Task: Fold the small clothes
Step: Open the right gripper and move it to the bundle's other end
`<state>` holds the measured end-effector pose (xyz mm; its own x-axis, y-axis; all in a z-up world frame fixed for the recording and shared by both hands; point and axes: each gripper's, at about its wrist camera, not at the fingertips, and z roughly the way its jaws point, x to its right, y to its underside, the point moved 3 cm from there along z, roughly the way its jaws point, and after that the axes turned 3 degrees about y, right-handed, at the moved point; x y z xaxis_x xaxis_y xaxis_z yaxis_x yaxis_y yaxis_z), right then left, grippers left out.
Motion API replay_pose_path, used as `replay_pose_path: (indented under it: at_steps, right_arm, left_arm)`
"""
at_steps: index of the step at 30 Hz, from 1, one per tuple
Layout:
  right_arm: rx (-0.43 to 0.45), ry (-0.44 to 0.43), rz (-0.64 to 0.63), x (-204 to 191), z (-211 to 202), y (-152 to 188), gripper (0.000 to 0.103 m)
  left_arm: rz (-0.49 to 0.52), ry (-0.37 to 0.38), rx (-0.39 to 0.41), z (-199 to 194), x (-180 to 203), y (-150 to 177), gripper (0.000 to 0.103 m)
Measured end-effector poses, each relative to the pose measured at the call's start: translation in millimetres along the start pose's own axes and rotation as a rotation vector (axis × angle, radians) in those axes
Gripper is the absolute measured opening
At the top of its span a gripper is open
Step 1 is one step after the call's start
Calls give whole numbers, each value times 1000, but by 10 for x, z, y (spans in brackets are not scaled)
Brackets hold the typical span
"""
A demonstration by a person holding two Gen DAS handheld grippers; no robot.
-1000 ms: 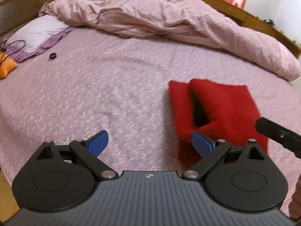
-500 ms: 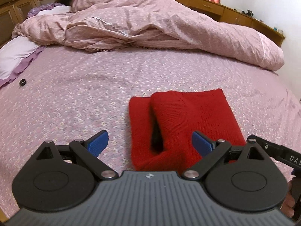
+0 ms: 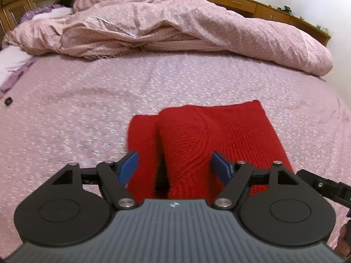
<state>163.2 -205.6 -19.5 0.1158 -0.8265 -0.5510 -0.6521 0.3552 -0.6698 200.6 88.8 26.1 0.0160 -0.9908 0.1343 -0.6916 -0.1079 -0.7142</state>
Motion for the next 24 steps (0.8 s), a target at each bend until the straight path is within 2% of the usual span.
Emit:
replay_pose_path:
  at_steps: [5, 6, 7, 8, 9, 10, 13, 20, 24]
  right_arm:
    - [7, -2, 22, 47, 34, -8, 55]
    - [8, 1, 22, 56, 34, -5, 55]
    - [10, 3, 22, 63, 36, -3, 55]
    - [11, 2, 22, 70, 34, 0, 55]
    - [11, 1, 23, 74, 31, 2, 55]
    - [11, 1, 25, 75, 29, 4, 55]
    - [14, 5, 22, 73, 21, 8, 55]
    - [14, 6, 12, 5, -25, 22, 55]
    - [9, -53, -73, -225, -56, 84, 55]
  left_arm:
    - [-42, 44, -10, 158, 34, 29, 74]
    - [-52, 53, -12, 179, 40, 36, 66]
    - [-61, 60, -12, 188, 46, 42, 51]
    - [-66, 58, -1, 174, 55, 45, 45]
    - [-61, 58, 16, 143, 70, 45, 32]
    - [-55, 66, 28, 105, 84, 49, 28]
    - [-52, 82, 67, -14, 98, 54, 24]
    - [-90, 113, 165, -444, -52, 66, 22]
    - [-120, 92, 159, -572, -237, 147, 22]
